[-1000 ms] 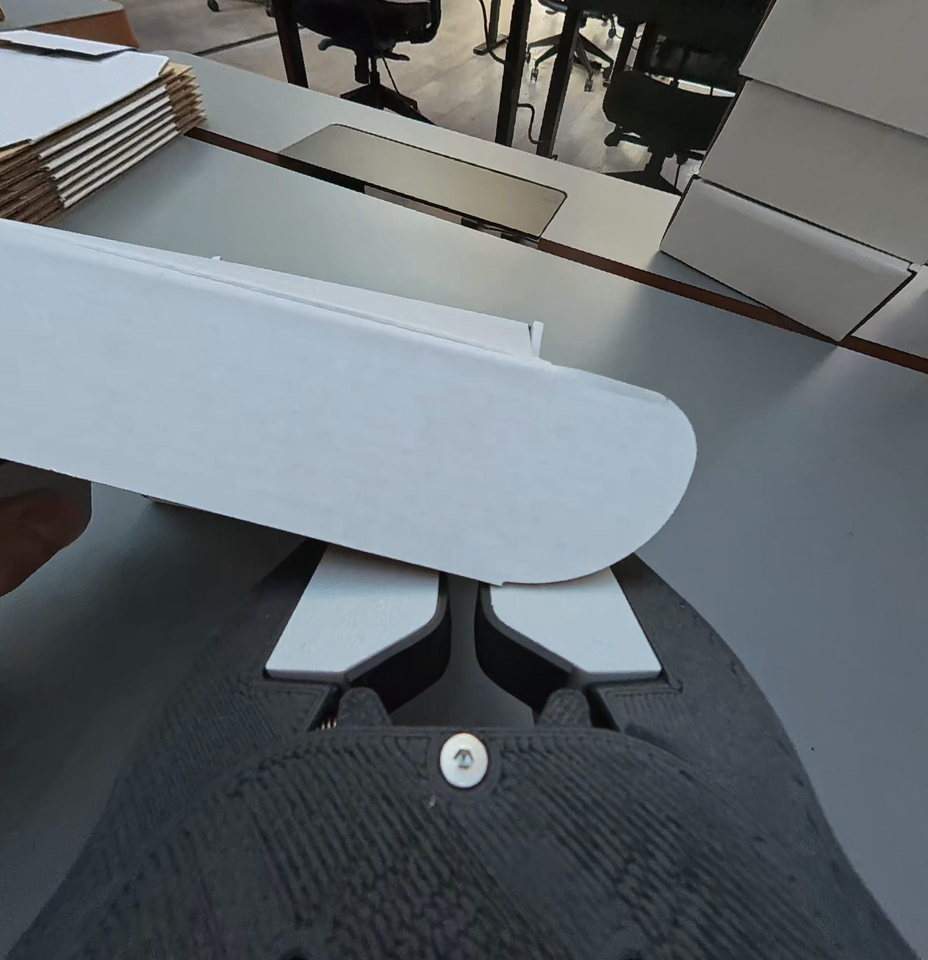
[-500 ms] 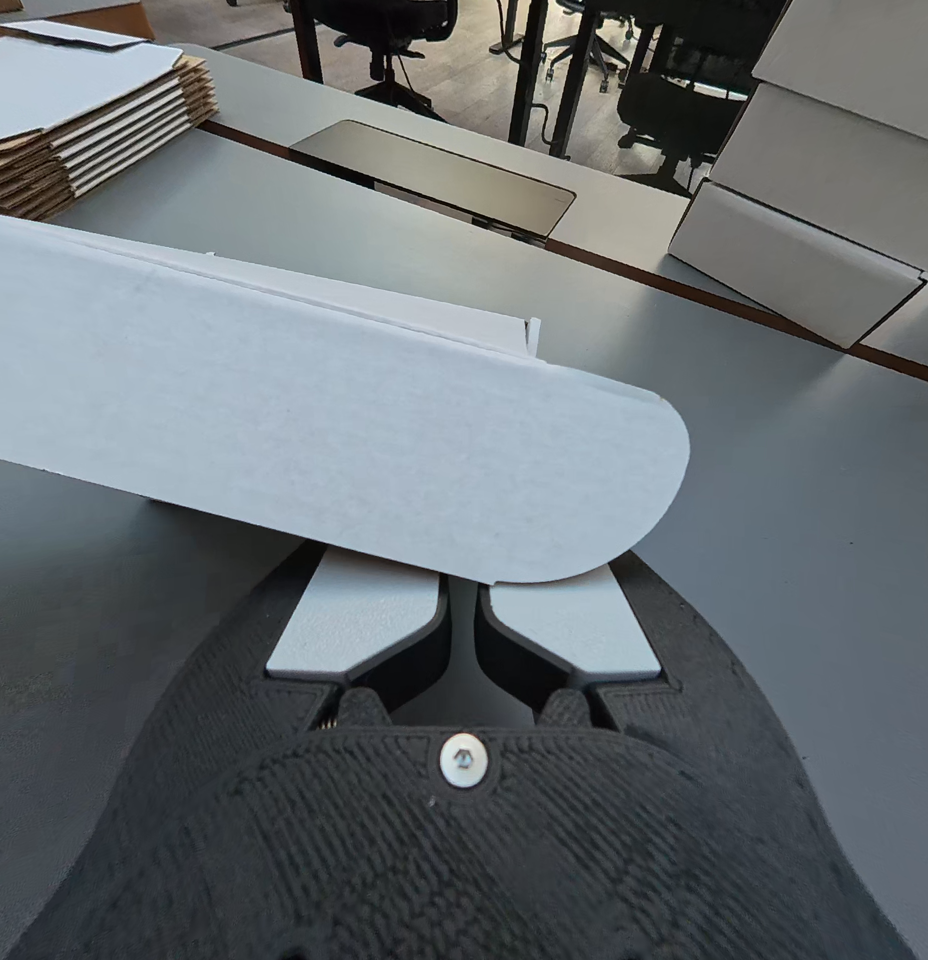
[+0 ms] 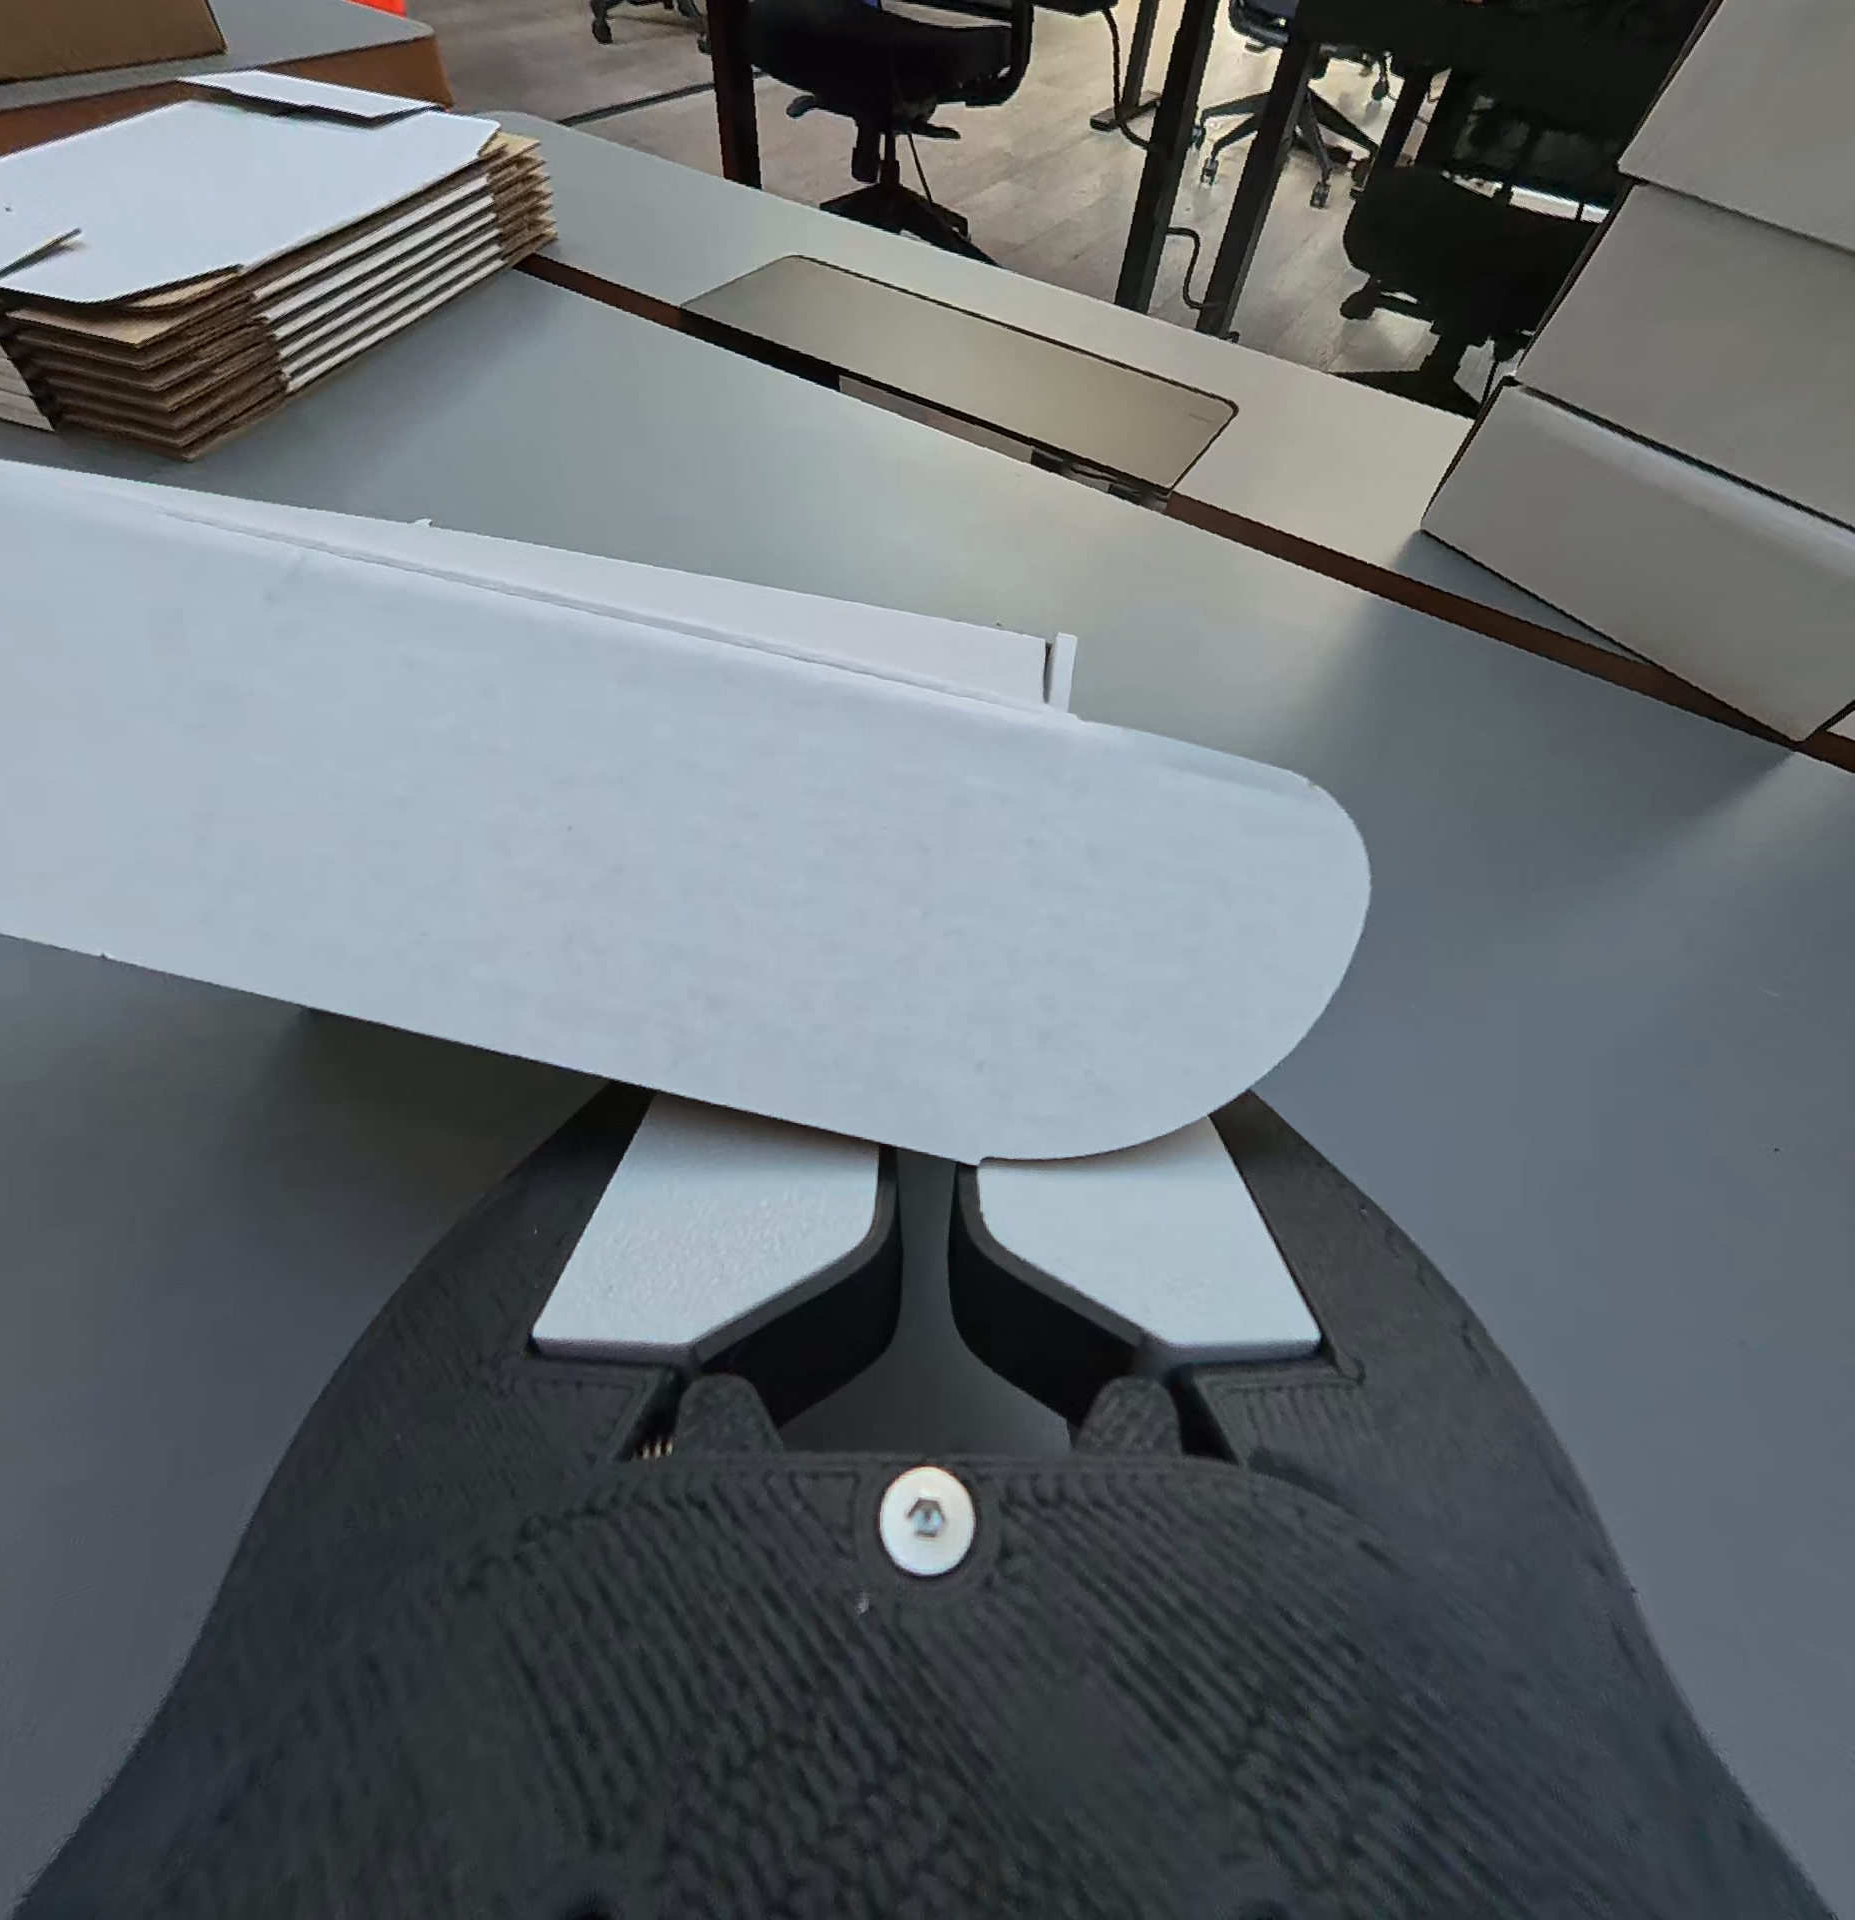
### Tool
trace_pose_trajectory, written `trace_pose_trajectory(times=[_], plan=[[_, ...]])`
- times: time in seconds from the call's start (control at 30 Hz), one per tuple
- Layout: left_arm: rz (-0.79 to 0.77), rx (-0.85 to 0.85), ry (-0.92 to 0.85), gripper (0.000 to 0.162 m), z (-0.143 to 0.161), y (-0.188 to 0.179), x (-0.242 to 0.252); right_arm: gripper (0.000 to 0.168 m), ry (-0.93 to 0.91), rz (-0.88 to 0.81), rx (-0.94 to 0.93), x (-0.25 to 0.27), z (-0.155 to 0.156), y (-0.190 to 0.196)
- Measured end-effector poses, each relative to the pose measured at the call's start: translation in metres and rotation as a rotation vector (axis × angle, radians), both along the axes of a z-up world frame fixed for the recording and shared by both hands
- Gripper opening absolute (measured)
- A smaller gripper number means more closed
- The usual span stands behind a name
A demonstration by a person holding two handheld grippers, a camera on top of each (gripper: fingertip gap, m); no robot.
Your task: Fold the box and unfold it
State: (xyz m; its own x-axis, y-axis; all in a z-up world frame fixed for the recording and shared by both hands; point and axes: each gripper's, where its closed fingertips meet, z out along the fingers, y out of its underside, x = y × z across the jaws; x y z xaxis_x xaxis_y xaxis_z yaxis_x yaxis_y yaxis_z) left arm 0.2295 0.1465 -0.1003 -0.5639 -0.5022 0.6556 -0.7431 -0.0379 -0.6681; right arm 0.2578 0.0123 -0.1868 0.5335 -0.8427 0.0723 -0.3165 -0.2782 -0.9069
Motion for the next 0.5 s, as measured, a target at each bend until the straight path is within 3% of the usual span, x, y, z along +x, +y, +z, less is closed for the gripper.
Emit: trace_pose_trajectory(times=[0.1,0.27,0.5], plan=[[-0.060,-0.055,0.149,0.000,-0.019,-0.012,0.004,0.003,-0.006,0.010,-0.010,-0.001,0.000,0.000],[-0.047,-0.151,0.233,0.000,-0.035,-0.018,0.010,0.003,-0.006,0.022,-0.010,-0.002,0.000,0.001],[-0.036,0.064,0.164,0.000,-0.056,-0.024,0.004,0.008,-0.007,0.108,-0.005,-0.009,0.001,0.003]])
